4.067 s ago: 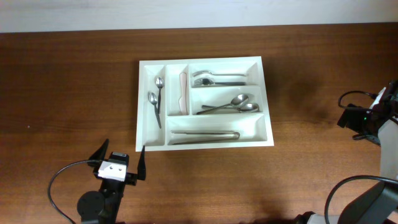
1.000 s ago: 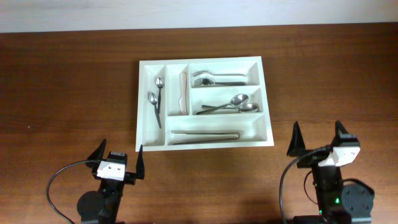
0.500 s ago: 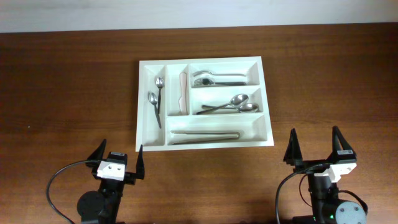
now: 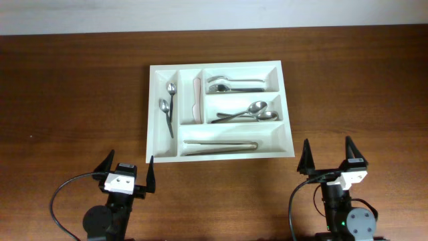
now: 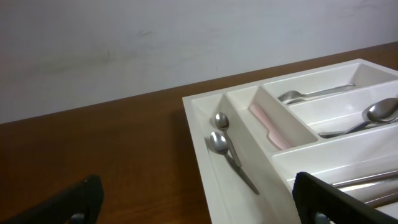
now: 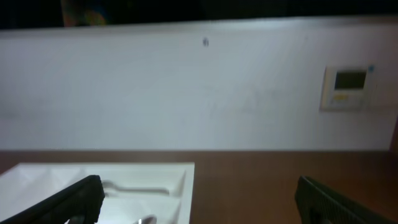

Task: Pack container

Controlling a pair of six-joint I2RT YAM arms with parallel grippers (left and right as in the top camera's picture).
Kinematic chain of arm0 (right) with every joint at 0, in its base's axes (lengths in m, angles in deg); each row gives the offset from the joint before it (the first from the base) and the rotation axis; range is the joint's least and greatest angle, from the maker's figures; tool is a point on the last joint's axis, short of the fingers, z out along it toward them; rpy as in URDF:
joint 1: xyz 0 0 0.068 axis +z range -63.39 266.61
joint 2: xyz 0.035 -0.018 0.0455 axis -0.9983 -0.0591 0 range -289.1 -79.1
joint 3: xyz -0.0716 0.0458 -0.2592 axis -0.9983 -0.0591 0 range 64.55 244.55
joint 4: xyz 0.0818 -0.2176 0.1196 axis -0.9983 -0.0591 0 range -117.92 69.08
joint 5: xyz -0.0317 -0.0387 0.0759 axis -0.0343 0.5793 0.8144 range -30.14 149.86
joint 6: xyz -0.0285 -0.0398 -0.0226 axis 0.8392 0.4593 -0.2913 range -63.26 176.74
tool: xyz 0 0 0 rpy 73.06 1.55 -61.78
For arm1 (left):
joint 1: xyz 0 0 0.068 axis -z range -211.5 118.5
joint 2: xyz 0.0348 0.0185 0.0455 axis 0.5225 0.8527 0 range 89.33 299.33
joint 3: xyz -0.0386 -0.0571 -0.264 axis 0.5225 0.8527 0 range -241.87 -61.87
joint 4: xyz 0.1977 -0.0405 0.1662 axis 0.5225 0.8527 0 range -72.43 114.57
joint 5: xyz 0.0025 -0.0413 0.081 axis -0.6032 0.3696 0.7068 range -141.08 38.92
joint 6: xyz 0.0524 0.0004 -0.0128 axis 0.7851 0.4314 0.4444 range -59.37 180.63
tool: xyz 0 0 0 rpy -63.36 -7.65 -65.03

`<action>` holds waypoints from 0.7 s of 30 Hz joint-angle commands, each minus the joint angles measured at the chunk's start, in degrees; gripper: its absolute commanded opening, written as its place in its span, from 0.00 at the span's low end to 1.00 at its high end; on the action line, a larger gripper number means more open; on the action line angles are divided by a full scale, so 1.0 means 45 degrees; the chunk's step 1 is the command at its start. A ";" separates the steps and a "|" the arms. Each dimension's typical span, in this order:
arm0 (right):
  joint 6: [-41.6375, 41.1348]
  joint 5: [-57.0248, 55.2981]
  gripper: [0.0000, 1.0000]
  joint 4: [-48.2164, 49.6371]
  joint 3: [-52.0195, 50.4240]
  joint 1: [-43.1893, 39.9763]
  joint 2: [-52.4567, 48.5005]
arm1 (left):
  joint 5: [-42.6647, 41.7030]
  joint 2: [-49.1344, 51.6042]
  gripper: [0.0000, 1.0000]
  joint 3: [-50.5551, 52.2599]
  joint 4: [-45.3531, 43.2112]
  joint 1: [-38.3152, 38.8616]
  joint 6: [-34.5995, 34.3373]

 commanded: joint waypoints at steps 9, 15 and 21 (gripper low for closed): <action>-0.0010 -0.0019 0.99 -0.2492 -0.0199 0.0151 0.0146 | 0.0087 -0.0121 0.99 0.0155 -0.0039 -0.0078 0.0121; -0.0010 -0.0073 0.99 -0.2909 -0.0199 0.0141 0.0146 | 0.0087 -0.0121 0.99 0.0155 -0.0039 -0.0078 0.0121; -0.0010 -0.0073 0.99 -0.2909 -0.0199 0.0141 0.0141 | 0.0087 -0.0121 0.99 0.0155 -0.0039 -0.0078 0.0121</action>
